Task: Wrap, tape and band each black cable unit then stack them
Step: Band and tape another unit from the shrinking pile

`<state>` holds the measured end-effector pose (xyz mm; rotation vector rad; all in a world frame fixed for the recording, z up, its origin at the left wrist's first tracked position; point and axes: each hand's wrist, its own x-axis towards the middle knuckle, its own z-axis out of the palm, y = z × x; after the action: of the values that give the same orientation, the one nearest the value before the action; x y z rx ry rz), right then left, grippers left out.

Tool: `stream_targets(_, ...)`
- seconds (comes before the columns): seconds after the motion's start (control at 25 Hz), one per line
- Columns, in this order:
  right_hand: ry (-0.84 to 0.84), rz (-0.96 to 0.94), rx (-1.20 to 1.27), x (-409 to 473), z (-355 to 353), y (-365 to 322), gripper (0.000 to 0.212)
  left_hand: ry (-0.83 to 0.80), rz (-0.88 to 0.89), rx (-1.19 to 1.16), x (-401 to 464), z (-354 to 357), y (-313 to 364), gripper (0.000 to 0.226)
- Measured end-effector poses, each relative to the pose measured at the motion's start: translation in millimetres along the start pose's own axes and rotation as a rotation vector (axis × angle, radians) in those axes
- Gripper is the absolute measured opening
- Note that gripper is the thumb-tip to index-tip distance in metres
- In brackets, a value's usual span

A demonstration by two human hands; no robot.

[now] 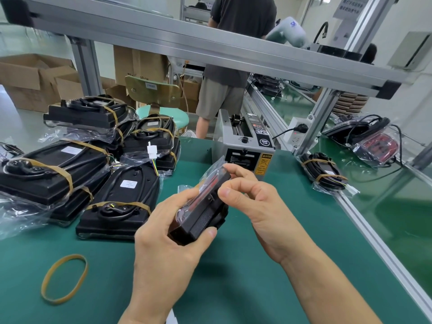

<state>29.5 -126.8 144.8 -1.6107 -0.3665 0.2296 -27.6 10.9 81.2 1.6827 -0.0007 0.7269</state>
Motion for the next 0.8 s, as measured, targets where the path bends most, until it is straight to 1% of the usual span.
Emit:
stream_targets(0.28,-0.008,-0.014,-0.057,0.3,0.8,-1.3,0.012,0.003,-0.013,-0.006,-1.1,-0.3,0.0,0.062)
stream_targets(0.4,0.001,-0.013,-0.086,1.7,1.0,2.2,0.008,0.004,-0.011,-0.011,-0.8,0.3,0.3,0.062)
stream_targets(0.68,0.077,-0.065,-0.198,1.2,5.2,6.0,0.023,0.021,-0.007,-0.009,-0.7,0.7,-1.4,0.061)
stream_targets(0.8,0.109,-0.09,-0.274,0.8,7.9,5.3,0.025,0.03,-0.003,-0.015,0.0,0.4,-2.9,0.061)
